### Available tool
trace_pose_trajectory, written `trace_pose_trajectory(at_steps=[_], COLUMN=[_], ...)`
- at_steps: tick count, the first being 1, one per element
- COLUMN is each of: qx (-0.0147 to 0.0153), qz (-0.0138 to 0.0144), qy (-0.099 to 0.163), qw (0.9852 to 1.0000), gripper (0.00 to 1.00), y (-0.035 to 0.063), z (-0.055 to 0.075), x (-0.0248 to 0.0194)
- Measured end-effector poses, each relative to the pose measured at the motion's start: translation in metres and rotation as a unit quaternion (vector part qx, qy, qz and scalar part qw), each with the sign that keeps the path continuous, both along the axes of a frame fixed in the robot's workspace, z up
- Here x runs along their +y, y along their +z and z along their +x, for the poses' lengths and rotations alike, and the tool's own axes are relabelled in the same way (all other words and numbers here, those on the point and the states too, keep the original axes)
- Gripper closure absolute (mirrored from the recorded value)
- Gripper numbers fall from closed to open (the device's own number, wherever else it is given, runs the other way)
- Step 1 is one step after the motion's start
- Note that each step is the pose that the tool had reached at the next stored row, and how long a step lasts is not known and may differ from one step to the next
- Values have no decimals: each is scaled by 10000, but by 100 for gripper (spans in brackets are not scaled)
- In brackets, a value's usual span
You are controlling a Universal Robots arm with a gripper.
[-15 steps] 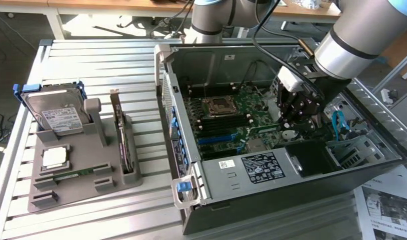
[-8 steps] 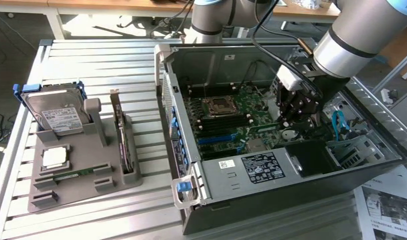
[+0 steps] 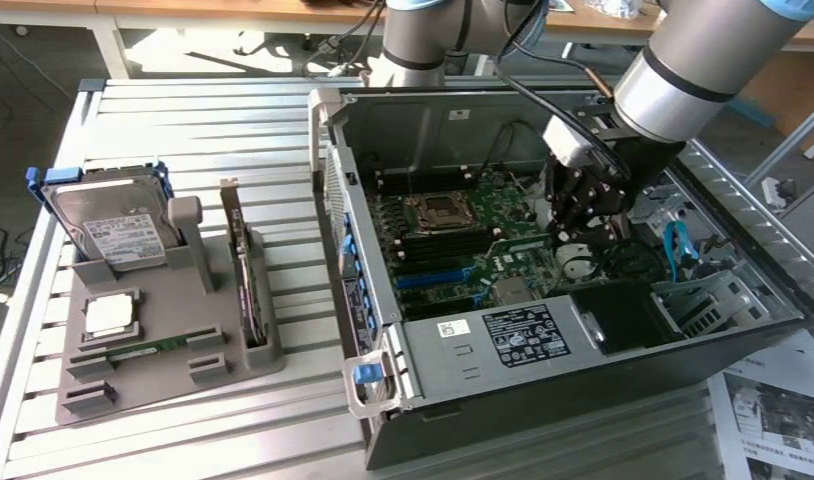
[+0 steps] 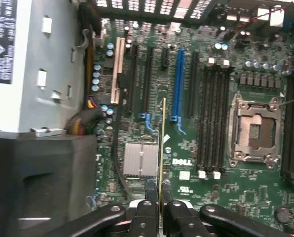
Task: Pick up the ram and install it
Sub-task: 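Insert the ram into the slot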
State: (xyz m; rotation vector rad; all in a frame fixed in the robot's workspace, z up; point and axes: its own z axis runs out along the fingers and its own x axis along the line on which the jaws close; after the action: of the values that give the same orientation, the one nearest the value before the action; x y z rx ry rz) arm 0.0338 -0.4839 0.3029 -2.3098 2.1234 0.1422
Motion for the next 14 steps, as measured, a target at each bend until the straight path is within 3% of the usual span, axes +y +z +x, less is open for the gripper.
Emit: trace_pose_trajectory(at_steps=[5,7,8,10,14], qx=[0,0,0,0,0], qz=[1,6,6,28,44], qy=[0,0,0,0,1], qw=[10000,10000,10000,10000,10000], gripper=[86,86,86,86,86], y=[-14,-32,-37,-51,-61], z=[0,0,0,-4,-74], x=[241,361,397,449,474])
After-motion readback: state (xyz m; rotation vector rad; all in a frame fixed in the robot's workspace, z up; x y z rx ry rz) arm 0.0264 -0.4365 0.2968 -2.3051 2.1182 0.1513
